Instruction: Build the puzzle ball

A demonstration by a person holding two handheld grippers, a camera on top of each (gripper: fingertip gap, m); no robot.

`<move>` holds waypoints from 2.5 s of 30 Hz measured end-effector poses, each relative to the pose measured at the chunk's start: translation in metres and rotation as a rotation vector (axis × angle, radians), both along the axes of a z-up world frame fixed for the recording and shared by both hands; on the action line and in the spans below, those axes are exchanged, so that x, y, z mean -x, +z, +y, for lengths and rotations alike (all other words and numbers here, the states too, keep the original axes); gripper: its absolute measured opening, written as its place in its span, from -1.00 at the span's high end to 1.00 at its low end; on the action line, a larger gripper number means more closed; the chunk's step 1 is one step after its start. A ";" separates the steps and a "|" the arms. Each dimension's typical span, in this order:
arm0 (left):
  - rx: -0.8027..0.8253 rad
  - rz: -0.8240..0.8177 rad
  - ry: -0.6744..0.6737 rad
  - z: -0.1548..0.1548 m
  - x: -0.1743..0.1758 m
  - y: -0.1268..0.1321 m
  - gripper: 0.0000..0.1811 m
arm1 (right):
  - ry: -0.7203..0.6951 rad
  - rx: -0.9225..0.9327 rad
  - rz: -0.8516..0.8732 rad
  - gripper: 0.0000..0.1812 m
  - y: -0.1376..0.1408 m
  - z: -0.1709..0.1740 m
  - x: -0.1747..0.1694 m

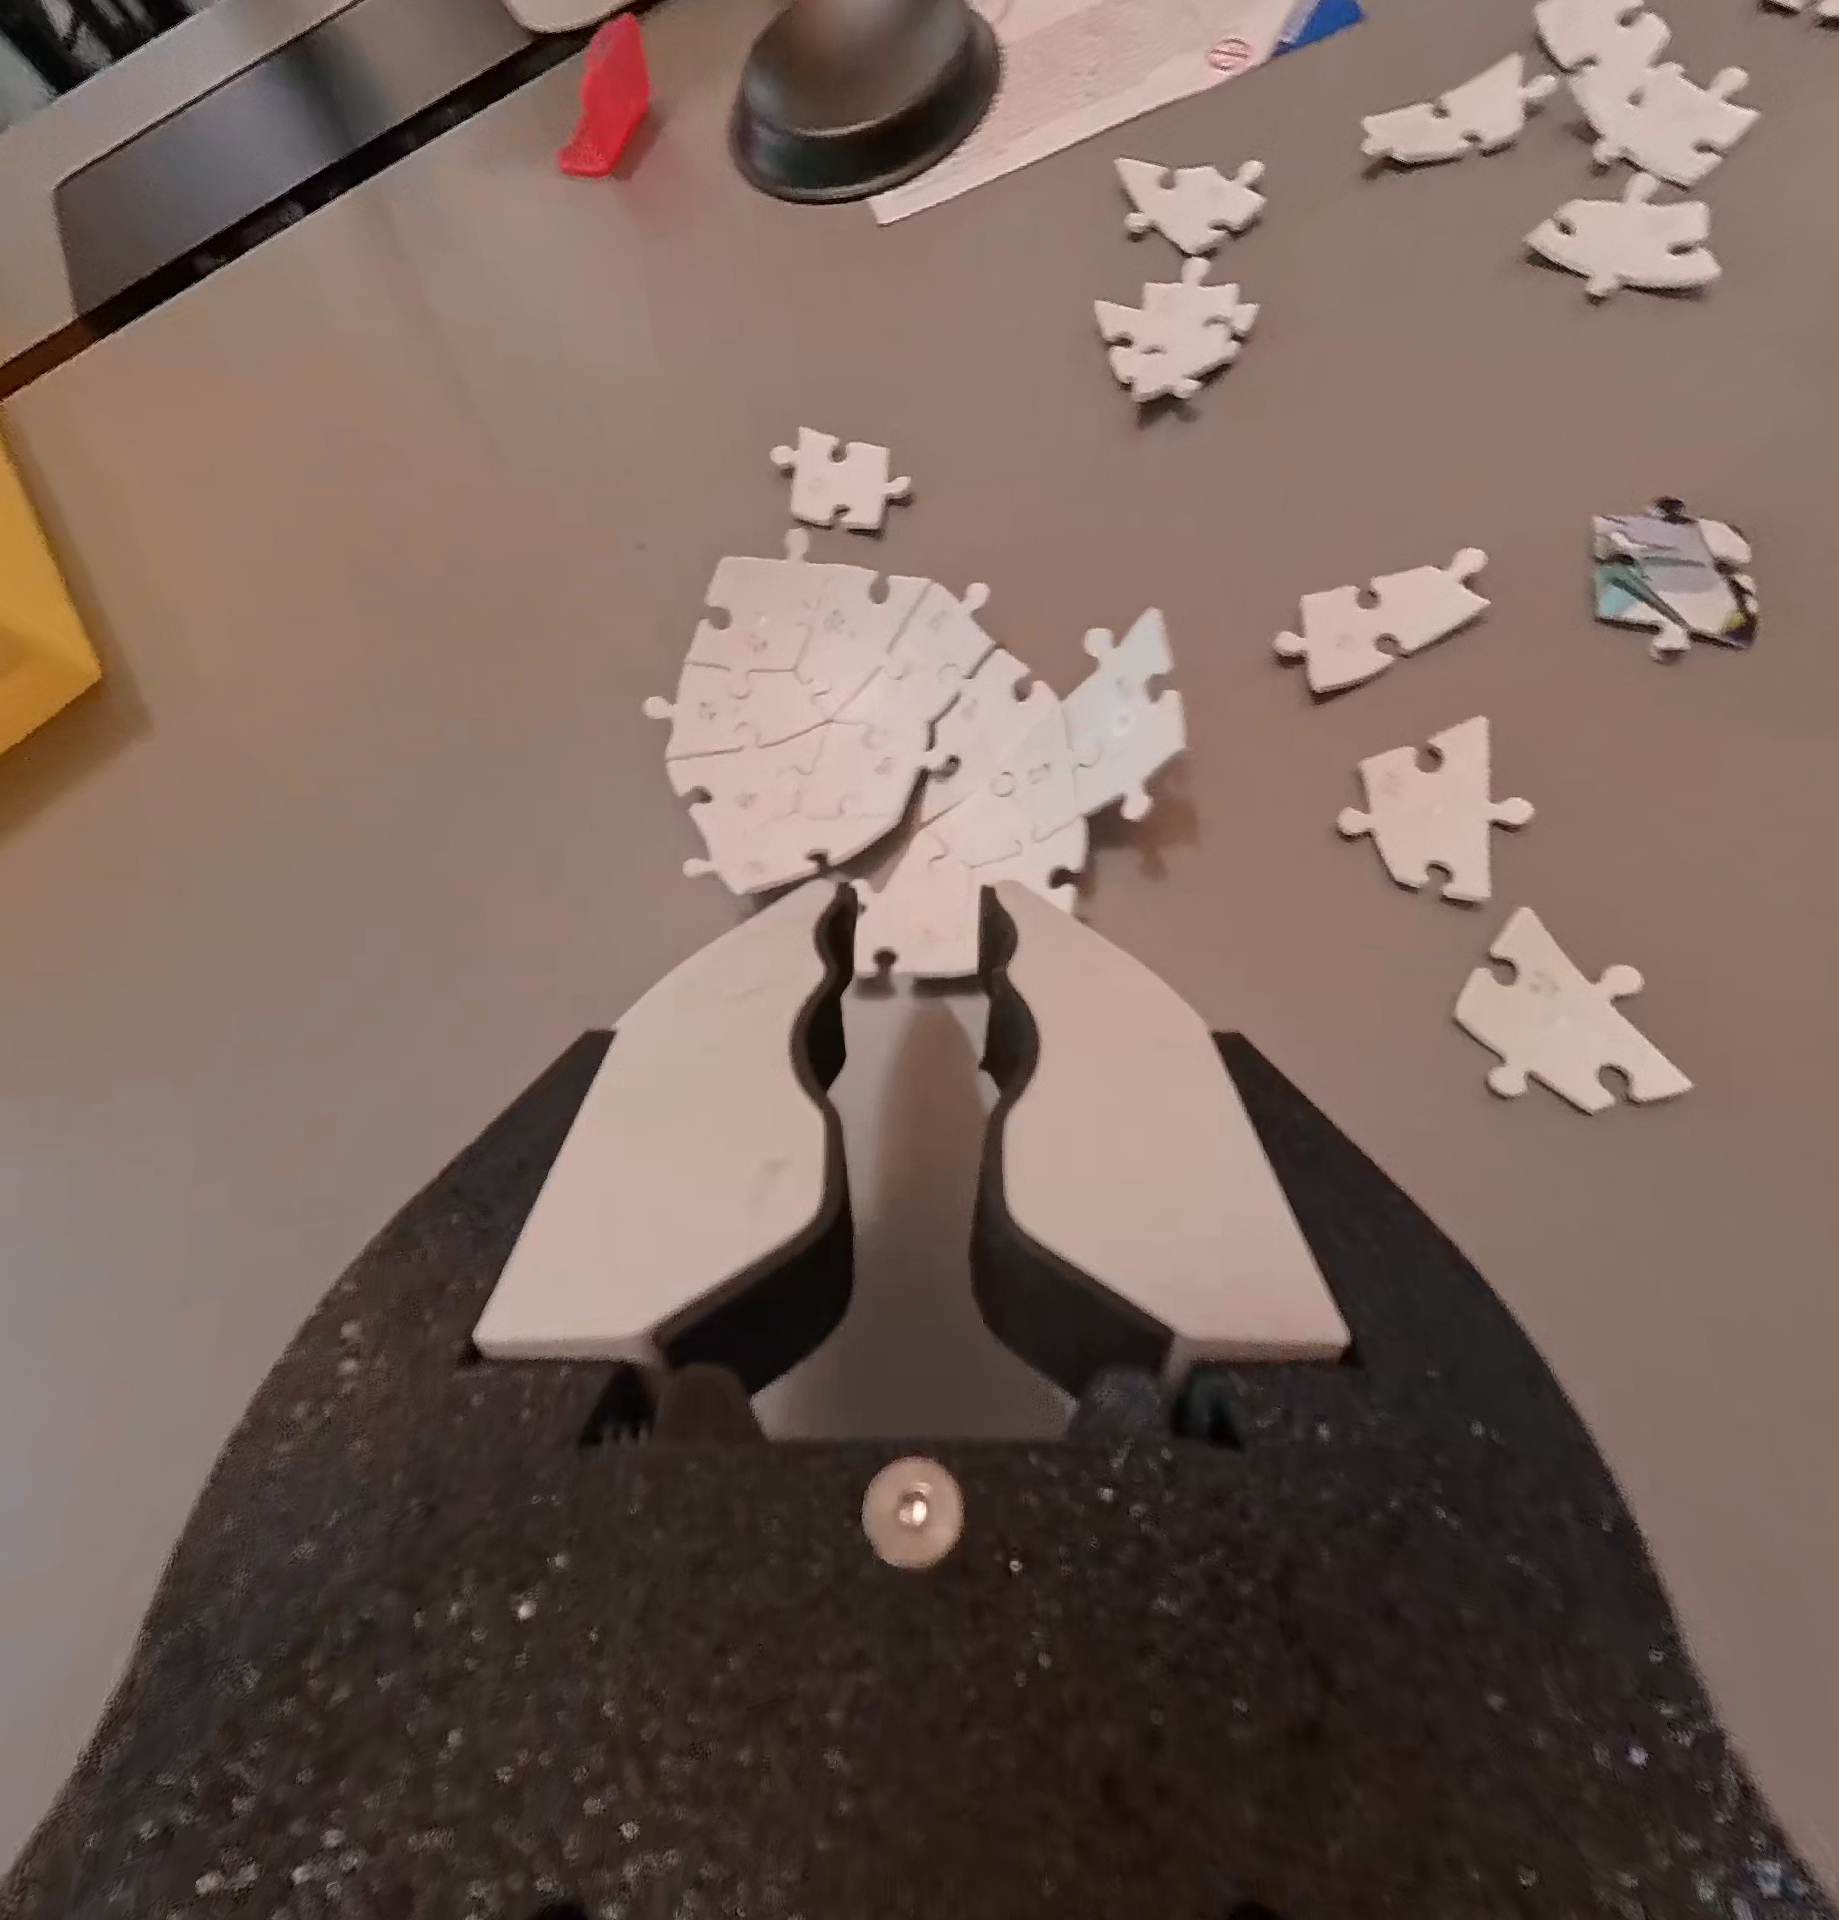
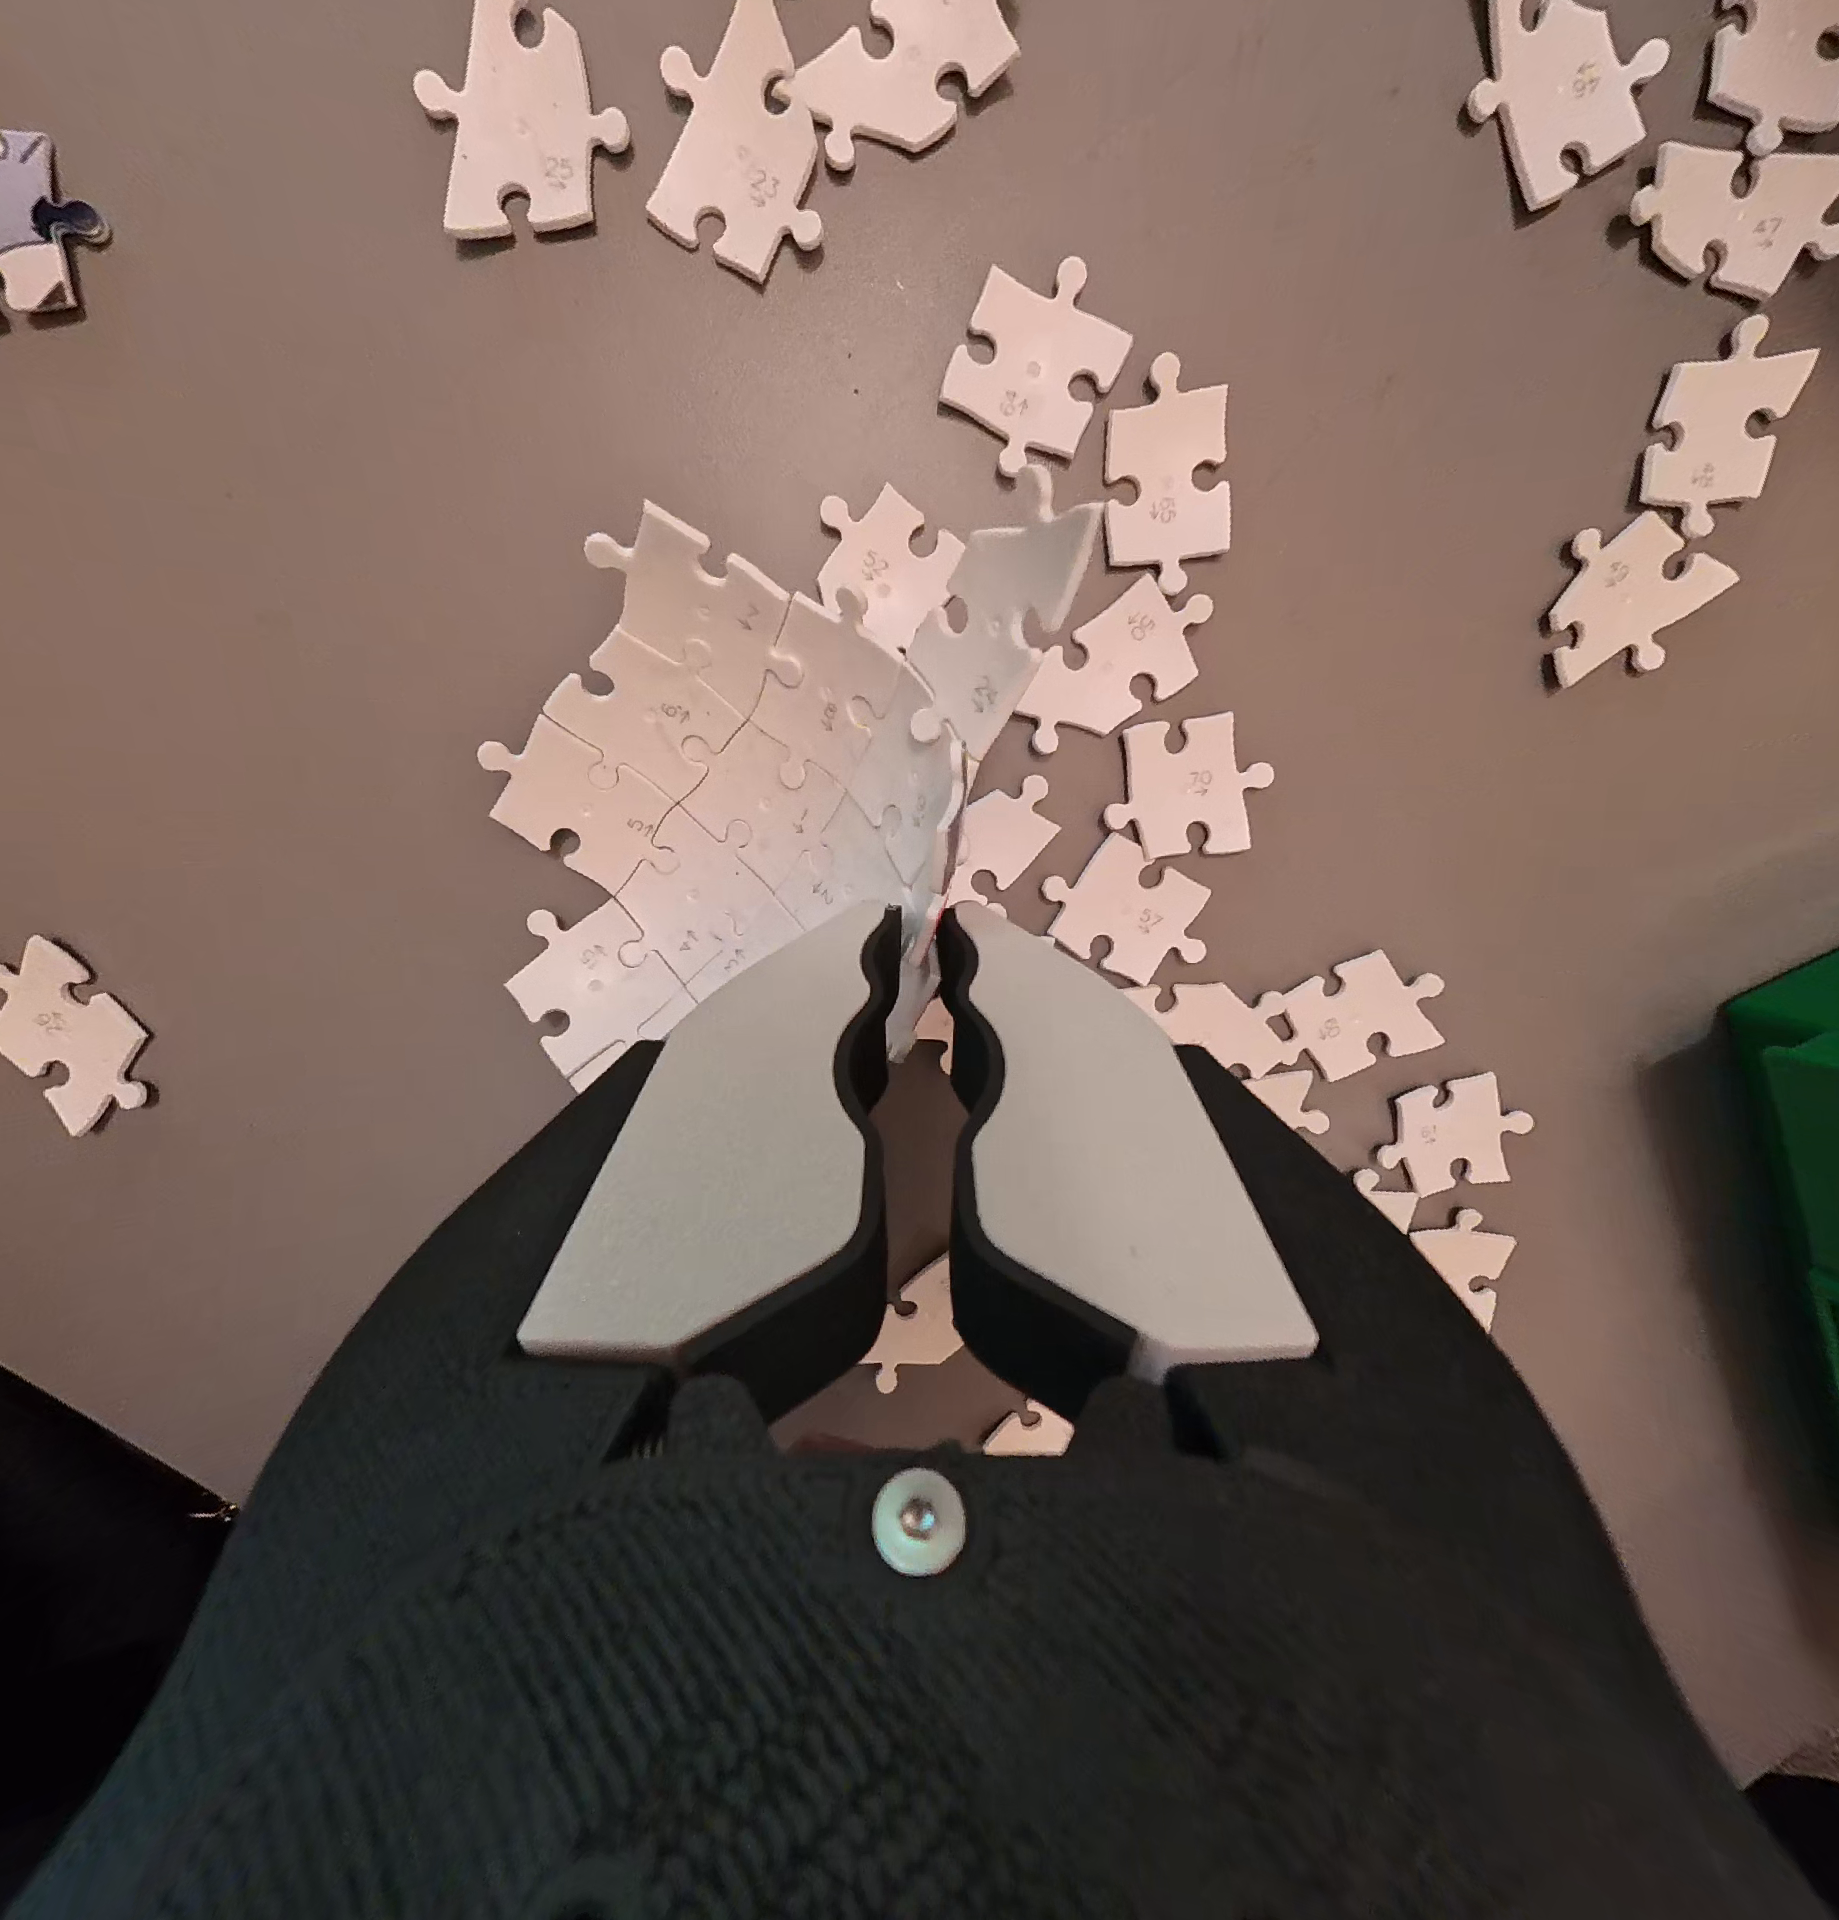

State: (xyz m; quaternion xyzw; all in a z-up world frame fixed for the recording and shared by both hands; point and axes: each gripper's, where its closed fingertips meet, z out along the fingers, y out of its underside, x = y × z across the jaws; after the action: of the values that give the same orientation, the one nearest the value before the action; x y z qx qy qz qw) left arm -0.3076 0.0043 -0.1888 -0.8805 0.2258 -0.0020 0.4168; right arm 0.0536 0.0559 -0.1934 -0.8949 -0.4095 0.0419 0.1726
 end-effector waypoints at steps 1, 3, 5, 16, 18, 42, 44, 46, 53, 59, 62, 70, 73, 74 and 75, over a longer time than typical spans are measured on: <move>0.000 0.011 -0.022 -0.001 -0.005 0.000 0.76 | -0.001 0.000 0.001 0.92 0.000 0.000 0.000; -0.003 0.031 -0.054 -0.001 -0.013 0.001 0.76 | -0.002 -0.002 0.001 0.92 0.000 0.000 0.000; -0.002 0.049 -0.077 -0.001 -0.020 0.001 0.75 | -0.001 -0.003 0.004 0.92 0.000 -0.001 0.000; -0.015 0.100 -0.171 0.005 -0.058 0.003 0.75 | -0.019 0.011 0.054 0.92 -0.002 -0.002 -0.006; -0.023 0.105 -0.194 0.006 -0.067 0.005 0.75 | -0.017 0.005 0.062 0.93 -0.002 -0.002 -0.005; -0.011 0.152 -0.296 0.014 -0.101 -0.007 0.74 | -0.006 -0.010 0.120 0.93 -0.003 -0.003 -0.001; -0.010 0.151 -0.302 0.016 -0.103 -0.008 0.74 | -0.005 -0.008 0.122 0.93 -0.003 -0.002 0.000; -0.007 0.150 -0.313 0.017 -0.108 -0.008 0.74 | -0.001 -0.008 0.121 0.93 -0.002 -0.002 0.001; -0.022 0.189 -0.363 0.019 -0.124 -0.007 0.74 | 0.018 -0.039 0.087 0.94 0.006 0.002 0.007; -0.029 0.188 -0.350 0.015 -0.119 -0.004 0.74 | 0.028 -0.045 0.075 0.95 0.010 0.001 0.008; -0.031 0.176 -0.325 0.015 -0.111 -0.002 0.74 | 0.022 -0.037 0.073 0.95 0.009 -0.001 0.005; -0.033 0.157 -0.284 0.018 -0.100 0.003 0.74 | 0.002 -0.032 0.074 0.95 0.008 -0.004 -0.001; -0.028 0.156 -0.290 0.017 -0.102 0.000 0.74 | -0.009 -0.033 0.075 0.95 0.007 -0.005 -0.004; -0.025 0.158 -0.294 0.016 -0.102 -0.001 0.74 | -0.012 -0.034 0.077 0.95 0.007 -0.006 -0.005; -0.021 0.162 -0.296 0.016 -0.102 -0.003 0.74 | -0.016 -0.035 0.079 0.95 0.007 -0.006 -0.005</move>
State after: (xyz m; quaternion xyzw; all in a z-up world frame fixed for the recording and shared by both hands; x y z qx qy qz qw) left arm -0.2057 0.0200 -0.1915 -0.8305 0.3860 0.0101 0.4014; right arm 0.0590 0.0496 -0.1868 -0.8925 -0.3960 0.0687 0.2045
